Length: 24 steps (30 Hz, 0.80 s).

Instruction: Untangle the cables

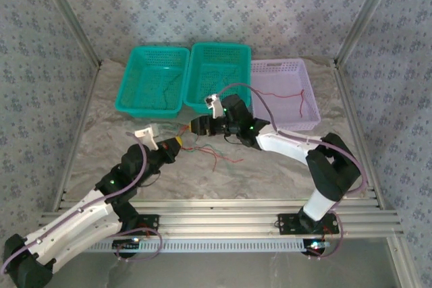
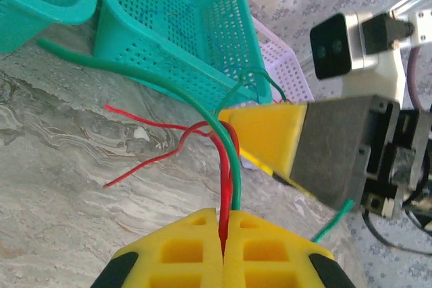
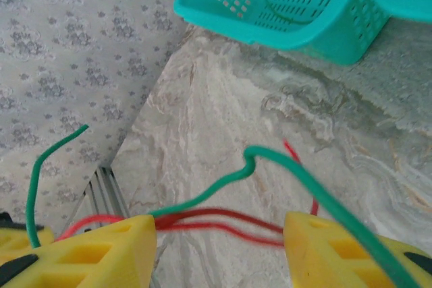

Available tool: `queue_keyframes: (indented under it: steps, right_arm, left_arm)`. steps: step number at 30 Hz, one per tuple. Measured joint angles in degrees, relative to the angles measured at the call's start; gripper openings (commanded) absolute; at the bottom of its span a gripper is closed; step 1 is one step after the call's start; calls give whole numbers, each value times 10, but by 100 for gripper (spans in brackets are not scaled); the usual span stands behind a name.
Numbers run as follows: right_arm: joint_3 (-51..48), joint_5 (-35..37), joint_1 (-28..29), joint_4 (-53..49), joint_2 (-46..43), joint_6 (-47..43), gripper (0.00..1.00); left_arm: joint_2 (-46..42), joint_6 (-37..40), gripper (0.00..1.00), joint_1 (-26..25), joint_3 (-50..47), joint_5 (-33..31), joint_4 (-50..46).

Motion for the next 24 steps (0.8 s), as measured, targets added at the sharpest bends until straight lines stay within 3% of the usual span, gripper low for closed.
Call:
queue_keyframes:
  steps: [15,16,22,24]
  right_arm:
    - [63,0,21,17,40,7,50]
    - [65,0,23,17,45,7,47]
    - [86,6,20,11,57,11,1]
    - [92,9,18,7,55,10,0]
  left_arm:
    - [2,4,0,-1,-6,2,16]
    - [2,4,0,-1,-6,2,17]
    - [1,6,0,-1,-6,2,16]
    - [1,6,0,-1,-6,2,18]
